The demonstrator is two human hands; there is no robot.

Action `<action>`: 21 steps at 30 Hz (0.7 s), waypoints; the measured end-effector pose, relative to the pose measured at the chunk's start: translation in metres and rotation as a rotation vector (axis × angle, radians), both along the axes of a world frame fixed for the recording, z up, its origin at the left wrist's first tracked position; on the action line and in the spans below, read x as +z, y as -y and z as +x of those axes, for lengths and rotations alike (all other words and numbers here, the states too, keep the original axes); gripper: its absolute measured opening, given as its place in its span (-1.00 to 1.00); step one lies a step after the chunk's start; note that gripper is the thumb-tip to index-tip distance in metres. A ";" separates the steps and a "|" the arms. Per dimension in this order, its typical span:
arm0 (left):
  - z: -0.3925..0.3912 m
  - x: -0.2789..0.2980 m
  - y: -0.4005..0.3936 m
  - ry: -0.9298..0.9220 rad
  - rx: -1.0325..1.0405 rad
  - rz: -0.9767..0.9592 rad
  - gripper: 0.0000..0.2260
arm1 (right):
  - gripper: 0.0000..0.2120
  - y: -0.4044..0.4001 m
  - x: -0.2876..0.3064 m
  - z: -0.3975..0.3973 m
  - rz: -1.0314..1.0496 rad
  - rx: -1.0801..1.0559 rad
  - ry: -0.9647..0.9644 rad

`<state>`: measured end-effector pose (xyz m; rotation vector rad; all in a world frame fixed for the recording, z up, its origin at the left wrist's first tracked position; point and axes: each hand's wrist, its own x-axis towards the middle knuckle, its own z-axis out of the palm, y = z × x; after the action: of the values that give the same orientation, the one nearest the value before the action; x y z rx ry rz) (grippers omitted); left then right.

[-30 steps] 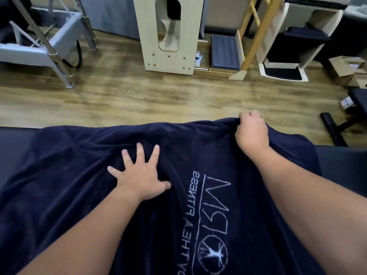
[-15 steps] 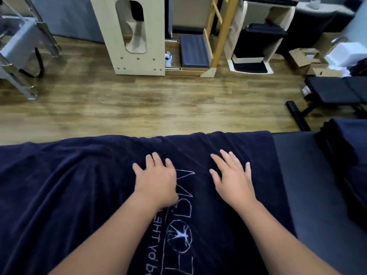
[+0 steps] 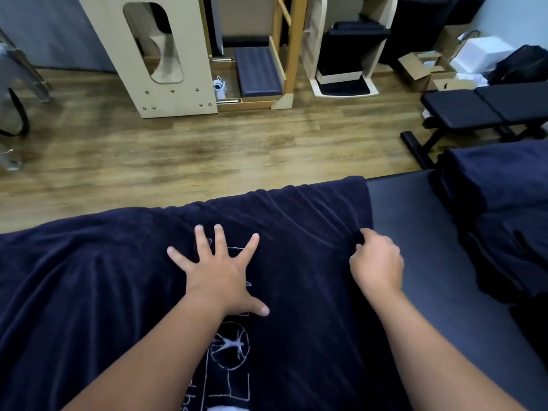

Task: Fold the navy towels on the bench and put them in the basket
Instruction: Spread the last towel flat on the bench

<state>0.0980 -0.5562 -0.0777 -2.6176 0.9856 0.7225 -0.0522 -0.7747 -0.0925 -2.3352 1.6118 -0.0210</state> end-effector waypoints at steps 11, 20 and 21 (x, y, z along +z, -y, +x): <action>-0.014 0.001 0.032 0.057 -0.033 0.054 0.32 | -0.92 0.059 0.001 0.006 -0.060 0.168 -0.039; -0.059 -0.010 0.093 -0.026 -0.018 -0.085 0.09 | -0.79 0.153 0.016 0.036 -0.188 0.074 0.014; -0.058 -0.011 0.099 -0.043 -0.003 -0.063 0.11 | -0.77 0.152 0.012 0.036 -0.189 0.116 -0.007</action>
<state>0.0399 -0.6552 -0.0883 -2.6638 1.0402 0.7622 -0.0167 -0.9268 -0.0810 -2.5700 1.5342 -0.1452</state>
